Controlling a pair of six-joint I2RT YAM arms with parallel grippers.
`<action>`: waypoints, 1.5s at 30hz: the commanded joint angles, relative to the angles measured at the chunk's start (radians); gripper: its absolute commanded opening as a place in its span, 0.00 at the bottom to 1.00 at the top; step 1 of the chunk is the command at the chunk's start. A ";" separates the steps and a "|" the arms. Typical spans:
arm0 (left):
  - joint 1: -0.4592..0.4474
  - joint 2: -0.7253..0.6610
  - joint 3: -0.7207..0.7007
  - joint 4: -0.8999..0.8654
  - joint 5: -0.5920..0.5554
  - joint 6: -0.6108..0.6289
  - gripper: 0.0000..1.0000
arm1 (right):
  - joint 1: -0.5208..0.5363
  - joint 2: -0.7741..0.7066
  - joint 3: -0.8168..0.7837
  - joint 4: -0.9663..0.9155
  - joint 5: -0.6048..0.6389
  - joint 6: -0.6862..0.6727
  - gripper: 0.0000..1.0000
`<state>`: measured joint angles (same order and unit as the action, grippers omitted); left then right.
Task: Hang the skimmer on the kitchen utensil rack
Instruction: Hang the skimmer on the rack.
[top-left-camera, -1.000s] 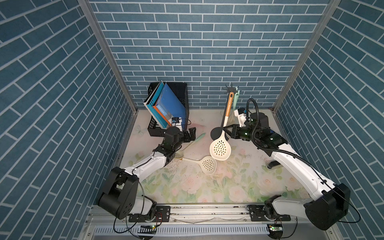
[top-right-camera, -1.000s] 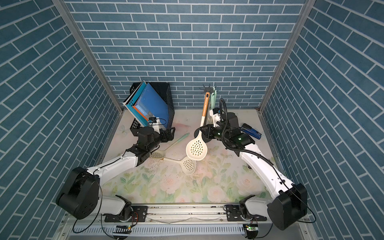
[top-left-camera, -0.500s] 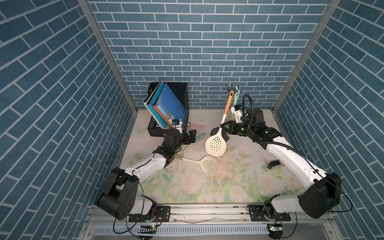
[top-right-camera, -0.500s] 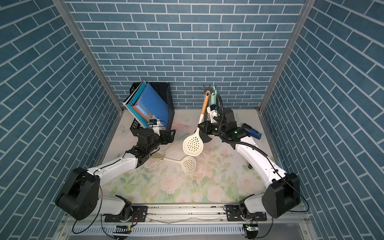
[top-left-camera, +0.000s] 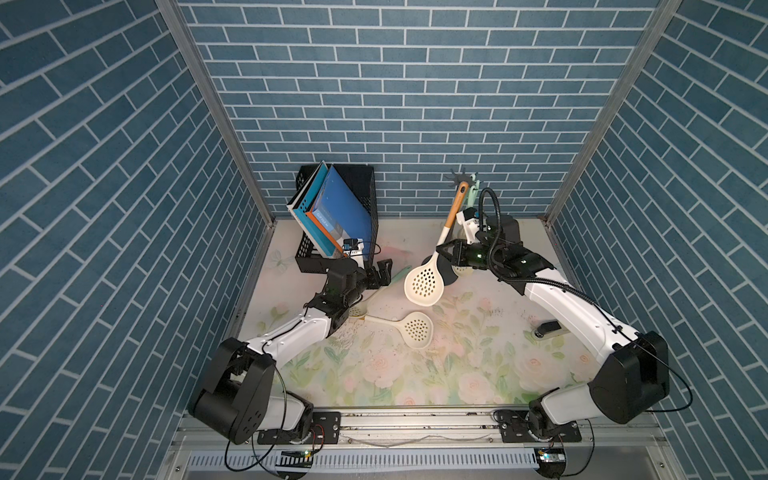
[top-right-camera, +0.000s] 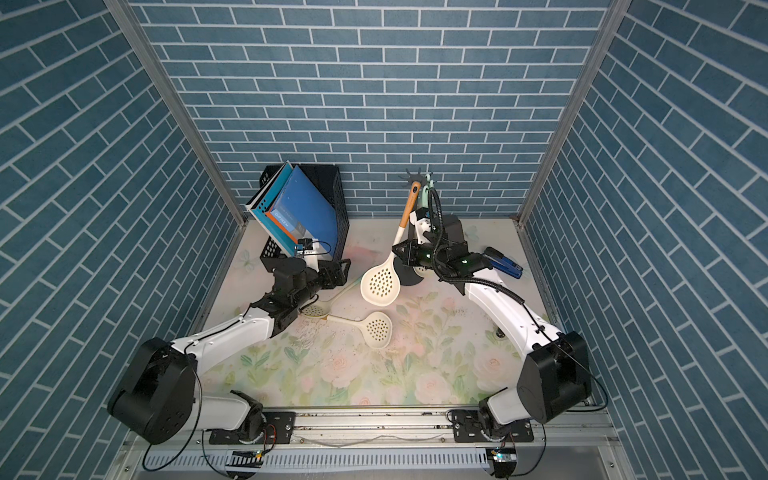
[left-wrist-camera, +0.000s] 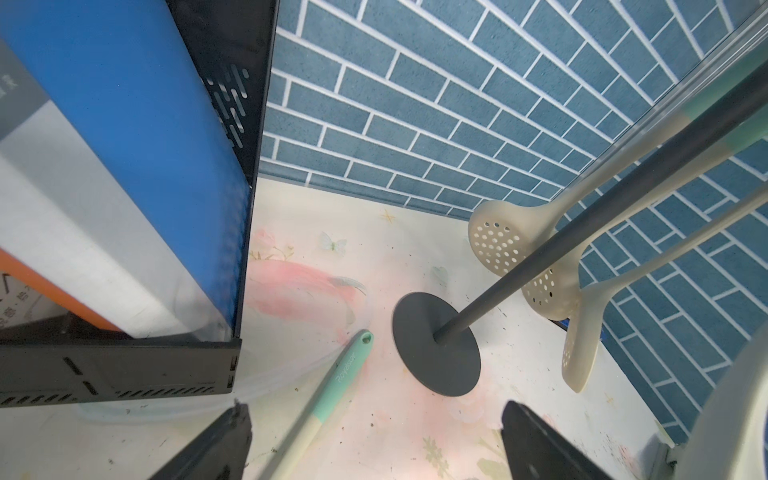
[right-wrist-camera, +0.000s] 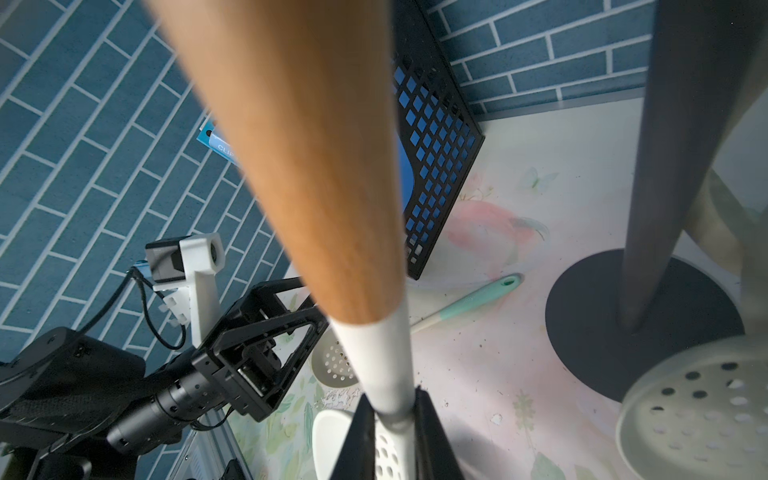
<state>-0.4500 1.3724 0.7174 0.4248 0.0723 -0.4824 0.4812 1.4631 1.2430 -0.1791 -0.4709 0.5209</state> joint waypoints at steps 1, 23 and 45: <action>0.006 -0.025 -0.015 0.011 -0.001 0.008 1.00 | -0.005 0.026 -0.028 0.026 -0.015 0.001 0.00; 0.005 -0.024 -0.003 0.001 -0.009 0.012 1.00 | -0.014 0.086 -0.028 -0.008 0.039 -0.067 0.00; 0.006 0.035 0.051 0.004 0.014 0.011 1.00 | -0.053 -0.065 -0.057 -0.154 0.111 -0.002 0.90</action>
<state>-0.4500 1.3865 0.7361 0.4240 0.0731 -0.4816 0.4324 1.4616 1.1988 -0.2684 -0.3779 0.5018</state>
